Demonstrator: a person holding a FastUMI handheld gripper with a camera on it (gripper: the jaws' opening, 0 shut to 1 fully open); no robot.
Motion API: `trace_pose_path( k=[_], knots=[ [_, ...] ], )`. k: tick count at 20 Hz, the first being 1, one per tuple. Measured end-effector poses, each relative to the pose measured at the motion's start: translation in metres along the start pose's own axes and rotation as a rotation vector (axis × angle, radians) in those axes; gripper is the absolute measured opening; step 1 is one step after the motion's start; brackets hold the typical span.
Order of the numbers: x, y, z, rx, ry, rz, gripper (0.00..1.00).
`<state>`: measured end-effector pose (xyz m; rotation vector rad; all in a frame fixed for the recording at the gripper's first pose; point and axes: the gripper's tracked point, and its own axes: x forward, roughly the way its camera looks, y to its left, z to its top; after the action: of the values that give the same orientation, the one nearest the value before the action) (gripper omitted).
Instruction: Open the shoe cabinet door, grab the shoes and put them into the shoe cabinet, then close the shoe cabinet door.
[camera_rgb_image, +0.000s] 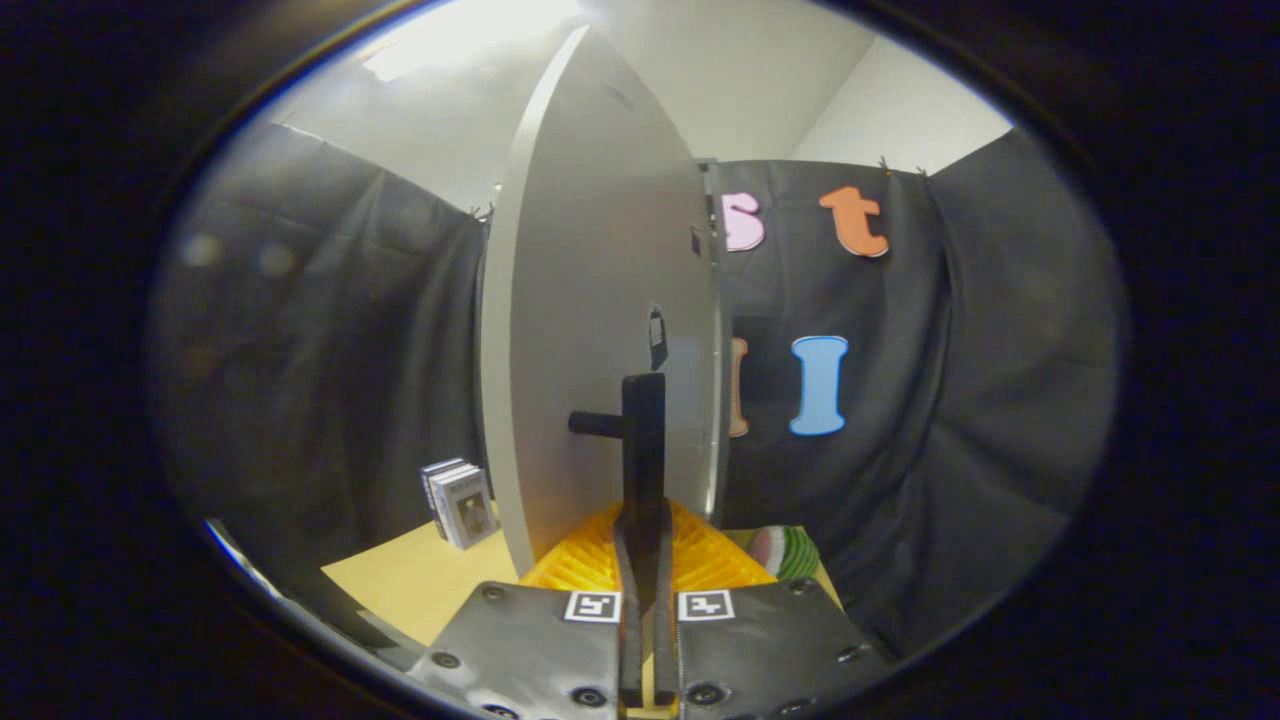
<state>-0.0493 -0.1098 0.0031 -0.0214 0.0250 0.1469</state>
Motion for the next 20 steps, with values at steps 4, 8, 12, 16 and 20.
trace_pose_path(
  k=[4, 8, 12, 16, 20],
  knots=[
    [-0.005, -0.038, 0.002, 0.025, 0.0, -0.063, 0.06],
    [-0.013, -0.065, 0.001, 0.042, -0.001, -0.092, 0.03],
    [-0.025, -0.066, 0.002, 0.0, -0.008, -0.077, 0.04],
    [-0.041, -0.066, 0.003, 0.002, -0.016, -0.095, 0.04],
    [-0.061, -0.051, 0.004, -0.008, -0.036, -0.118, 0.04]
  ],
)
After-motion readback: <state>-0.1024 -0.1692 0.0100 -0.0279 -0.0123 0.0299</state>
